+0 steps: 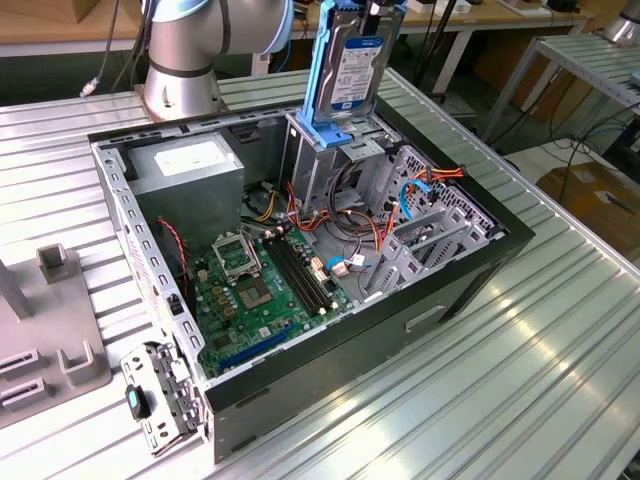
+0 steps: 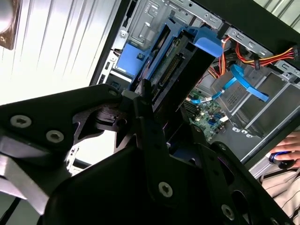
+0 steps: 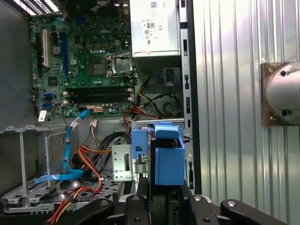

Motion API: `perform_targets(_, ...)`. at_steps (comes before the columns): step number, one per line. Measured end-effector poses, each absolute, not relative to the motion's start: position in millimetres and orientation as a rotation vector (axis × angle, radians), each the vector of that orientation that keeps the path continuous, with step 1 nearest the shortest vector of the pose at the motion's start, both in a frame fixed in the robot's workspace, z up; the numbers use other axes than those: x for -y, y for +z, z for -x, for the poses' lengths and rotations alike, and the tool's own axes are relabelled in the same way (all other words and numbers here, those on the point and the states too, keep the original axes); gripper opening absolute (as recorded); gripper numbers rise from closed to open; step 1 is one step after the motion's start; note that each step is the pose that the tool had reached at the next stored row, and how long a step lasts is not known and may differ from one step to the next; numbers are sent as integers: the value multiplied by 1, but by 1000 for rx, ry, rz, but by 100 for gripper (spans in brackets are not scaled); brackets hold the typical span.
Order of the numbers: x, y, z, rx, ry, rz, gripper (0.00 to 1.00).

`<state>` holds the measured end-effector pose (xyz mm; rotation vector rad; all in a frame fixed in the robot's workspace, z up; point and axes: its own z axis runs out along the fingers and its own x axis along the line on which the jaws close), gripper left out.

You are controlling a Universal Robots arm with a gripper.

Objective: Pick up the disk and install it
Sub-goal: 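Pick up the disk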

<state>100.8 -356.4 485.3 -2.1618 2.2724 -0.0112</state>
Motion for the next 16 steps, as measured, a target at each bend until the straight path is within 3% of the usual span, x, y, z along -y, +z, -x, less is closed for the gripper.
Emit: perform_targets(16, 369, 485, -101, -2273, -12, 2162, 35)
